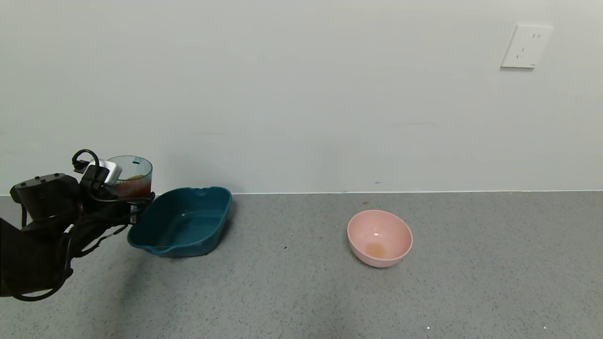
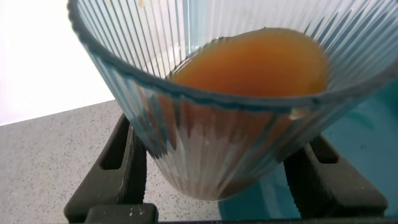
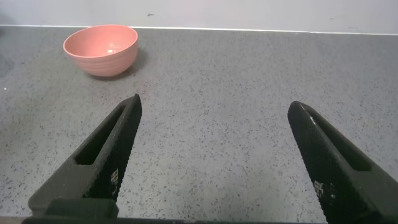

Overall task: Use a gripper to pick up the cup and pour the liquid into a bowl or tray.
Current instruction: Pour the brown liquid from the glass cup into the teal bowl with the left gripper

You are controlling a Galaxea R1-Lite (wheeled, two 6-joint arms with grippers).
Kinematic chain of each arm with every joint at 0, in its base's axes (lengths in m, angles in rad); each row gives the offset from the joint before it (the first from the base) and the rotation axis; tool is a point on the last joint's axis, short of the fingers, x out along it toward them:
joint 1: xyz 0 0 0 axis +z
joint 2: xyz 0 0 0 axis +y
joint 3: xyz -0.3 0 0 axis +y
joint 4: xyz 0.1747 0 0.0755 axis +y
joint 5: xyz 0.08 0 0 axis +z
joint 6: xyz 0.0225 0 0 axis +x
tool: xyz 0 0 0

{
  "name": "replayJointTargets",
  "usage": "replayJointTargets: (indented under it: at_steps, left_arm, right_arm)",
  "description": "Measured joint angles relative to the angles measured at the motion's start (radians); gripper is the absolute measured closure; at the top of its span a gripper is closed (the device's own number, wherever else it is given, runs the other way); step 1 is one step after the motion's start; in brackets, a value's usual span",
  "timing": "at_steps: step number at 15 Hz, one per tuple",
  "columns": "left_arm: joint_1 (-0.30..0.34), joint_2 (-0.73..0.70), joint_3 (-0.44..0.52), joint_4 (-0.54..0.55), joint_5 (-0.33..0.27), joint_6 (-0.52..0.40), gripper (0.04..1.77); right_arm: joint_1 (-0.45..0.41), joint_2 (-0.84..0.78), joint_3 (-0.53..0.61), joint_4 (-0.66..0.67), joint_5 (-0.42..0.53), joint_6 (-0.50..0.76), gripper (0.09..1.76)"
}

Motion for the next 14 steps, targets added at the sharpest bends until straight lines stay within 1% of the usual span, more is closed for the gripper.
replayJointTargets:
  at_steps: [5, 11, 14]
  left_arm:
    - [0.020, 0.008, 0.004, -0.002, 0.002, 0.054, 0.55]
    - [0.021, 0.007, 0.021, -0.003, 0.005, 0.142, 0.55]
    - [0.021, 0.006, 0.027, -0.004, 0.025, 0.184, 0.55]
  right_arm:
    - [0.000, 0.000, 0.000, 0.000, 0.000, 0.000, 0.14]
    - [0.000, 0.000, 0.000, 0.000, 0.000, 0.000, 0.14]
    - [0.000, 0.000, 0.000, 0.000, 0.000, 0.000, 0.14]
